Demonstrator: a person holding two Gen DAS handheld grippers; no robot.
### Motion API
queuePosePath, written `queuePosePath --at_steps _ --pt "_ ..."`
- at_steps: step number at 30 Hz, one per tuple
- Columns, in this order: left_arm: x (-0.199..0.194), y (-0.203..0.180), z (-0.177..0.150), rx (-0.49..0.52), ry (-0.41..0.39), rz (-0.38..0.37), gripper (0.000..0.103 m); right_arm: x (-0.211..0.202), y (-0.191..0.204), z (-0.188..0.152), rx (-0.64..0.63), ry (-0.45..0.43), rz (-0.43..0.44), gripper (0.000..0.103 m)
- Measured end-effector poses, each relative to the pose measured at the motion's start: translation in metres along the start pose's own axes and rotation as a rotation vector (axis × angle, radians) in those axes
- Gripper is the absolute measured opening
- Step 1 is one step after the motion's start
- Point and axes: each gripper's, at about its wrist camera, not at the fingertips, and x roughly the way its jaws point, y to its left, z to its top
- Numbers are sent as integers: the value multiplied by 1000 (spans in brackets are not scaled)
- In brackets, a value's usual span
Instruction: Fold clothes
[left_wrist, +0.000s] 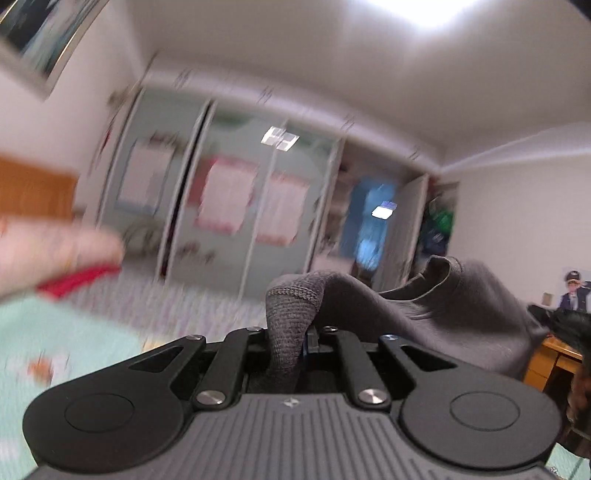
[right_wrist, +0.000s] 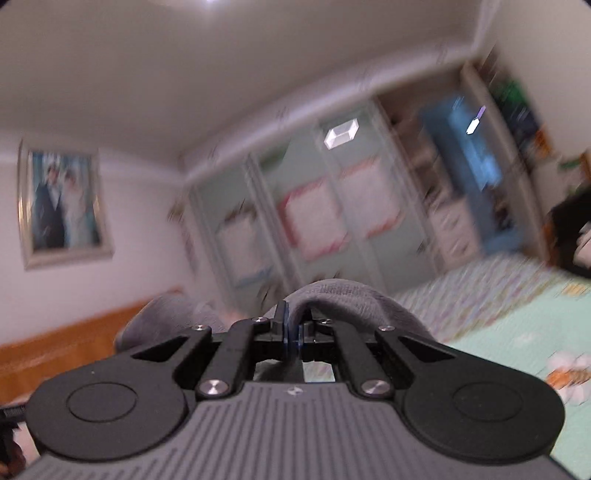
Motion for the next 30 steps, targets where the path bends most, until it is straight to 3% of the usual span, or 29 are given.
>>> queuePosePath --at_steps 2,4,9,12,17,22,24,25,26,27,28,30 --pt "0 -12 0 46 -12 -6 9 -29 -4 -1 -39 -65 -25 3" --pt "6 -16 -11 50 32 -13 9 -47 -14 -9 -69 -71 -80 4" --pt "45 -17 -69 39 260 5 9 -44 -70 -49 24 74 -188 4" --pt "54 -24 -100 103 321 13 9 -30 -94 -86 82 134 -239 4" --pt "72 -16 -113 167 330 18 9 -3 -106 -116 103 167 -237 4" --pt "134 -19 -96 265 261 63 9 17 -116 -114 61 86 -246 4" --pt "168 -23 -99 309 243 79 15 34 -125 -119 49 64 -273 4" --pt "192 -22 -108 335 278 98 25 48 -132 -122 46 65 -293 5" --pt "215 -22 -117 362 313 118 43 61 -138 -126 42 67 -313 6" --pt "238 -18 -128 374 368 142 49 76 -151 -133 34 95 -340 10" --pt "258 -9 -143 347 456 170 48 97 -168 -146 35 158 -371 22" --pt "278 16 -169 228 597 208 38 126 -201 -173 101 330 -422 32"
